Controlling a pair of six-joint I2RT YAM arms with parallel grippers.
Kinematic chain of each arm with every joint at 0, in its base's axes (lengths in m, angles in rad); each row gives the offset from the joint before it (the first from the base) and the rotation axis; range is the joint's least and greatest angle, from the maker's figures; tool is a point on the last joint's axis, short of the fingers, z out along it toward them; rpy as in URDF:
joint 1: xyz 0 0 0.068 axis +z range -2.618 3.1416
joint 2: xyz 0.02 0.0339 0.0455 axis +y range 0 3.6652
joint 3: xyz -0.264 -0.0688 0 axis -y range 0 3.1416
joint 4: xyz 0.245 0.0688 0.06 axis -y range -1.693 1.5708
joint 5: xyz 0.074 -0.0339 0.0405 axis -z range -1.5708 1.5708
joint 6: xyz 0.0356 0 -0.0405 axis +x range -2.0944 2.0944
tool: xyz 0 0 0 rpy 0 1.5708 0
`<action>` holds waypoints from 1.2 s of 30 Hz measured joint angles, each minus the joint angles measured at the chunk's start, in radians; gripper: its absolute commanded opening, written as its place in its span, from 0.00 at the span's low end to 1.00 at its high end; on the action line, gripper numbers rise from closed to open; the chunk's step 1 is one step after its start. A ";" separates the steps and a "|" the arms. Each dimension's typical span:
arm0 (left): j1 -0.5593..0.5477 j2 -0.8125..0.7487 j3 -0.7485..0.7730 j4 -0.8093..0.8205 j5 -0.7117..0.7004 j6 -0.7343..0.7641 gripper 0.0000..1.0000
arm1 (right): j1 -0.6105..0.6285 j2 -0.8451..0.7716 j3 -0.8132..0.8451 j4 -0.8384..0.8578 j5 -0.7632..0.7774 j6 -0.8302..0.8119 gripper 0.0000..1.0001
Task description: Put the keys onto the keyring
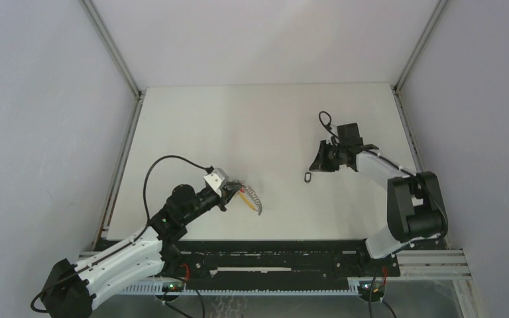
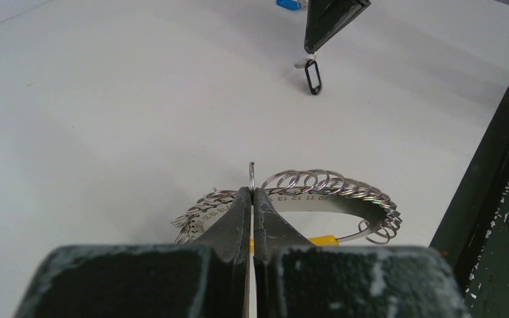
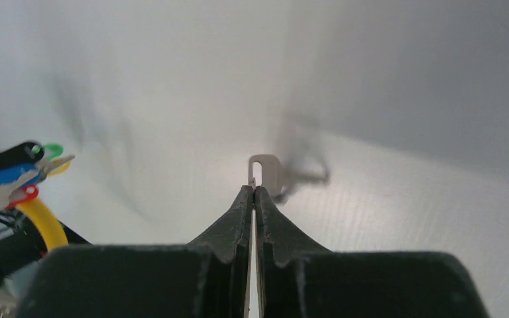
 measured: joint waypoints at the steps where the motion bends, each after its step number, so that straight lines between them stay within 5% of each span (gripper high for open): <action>1: 0.000 0.000 0.000 0.000 0.000 0.000 0.00 | 0.016 -0.028 0.000 -0.001 0.002 -0.029 0.00; 17: -0.001 -0.086 0.000 -0.007 0.045 0.020 0.00 | 0.252 -0.543 -0.170 0.136 -0.180 -0.492 0.00; 36: -0.003 -0.014 0.155 -0.080 0.323 0.196 0.00 | 0.357 -0.791 -0.188 0.190 -0.412 -0.828 0.00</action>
